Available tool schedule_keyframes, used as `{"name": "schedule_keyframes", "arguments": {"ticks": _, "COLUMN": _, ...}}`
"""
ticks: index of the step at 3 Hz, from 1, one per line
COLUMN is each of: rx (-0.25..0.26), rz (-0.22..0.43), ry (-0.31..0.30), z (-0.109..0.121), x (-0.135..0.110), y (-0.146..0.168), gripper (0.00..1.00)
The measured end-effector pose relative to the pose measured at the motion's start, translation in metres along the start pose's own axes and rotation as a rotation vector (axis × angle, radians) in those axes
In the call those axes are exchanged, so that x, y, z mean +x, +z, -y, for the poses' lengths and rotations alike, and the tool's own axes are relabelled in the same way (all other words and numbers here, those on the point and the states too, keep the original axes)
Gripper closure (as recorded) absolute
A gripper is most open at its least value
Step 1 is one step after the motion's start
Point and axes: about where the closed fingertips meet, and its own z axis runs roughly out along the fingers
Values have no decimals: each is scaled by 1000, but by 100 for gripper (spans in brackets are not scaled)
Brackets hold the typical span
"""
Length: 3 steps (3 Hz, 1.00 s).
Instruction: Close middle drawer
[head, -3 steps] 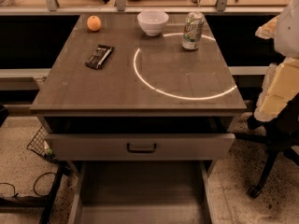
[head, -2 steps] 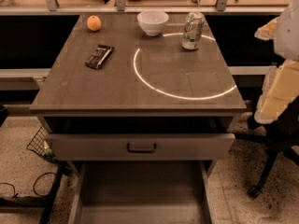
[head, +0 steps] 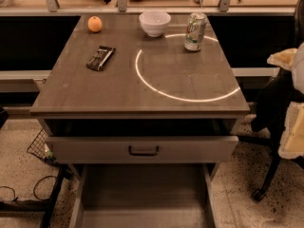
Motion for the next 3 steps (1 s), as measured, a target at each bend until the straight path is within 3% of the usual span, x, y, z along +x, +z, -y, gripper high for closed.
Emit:
{"name": "schedule_keyframes", "arguments": {"ticks": 1, "rx": -5, "rz": -47, "ry": -50, "z": -34, "x": 16, "y": 18, "gripper": 0}}
{"name": "schedule_keyframes", "arguments": {"ticks": 2, "rx": -36, "rz": -54, "ry": -63, "z": -74, "x": 26, "y": 50, "gripper": 14}}
{"name": "schedule_keyframes", "arguments": {"ticks": 3, "rx": -87, "rz": -38, "ry": -49, "z": -112, "x": 33, "y": 89, "gripper": 38}}
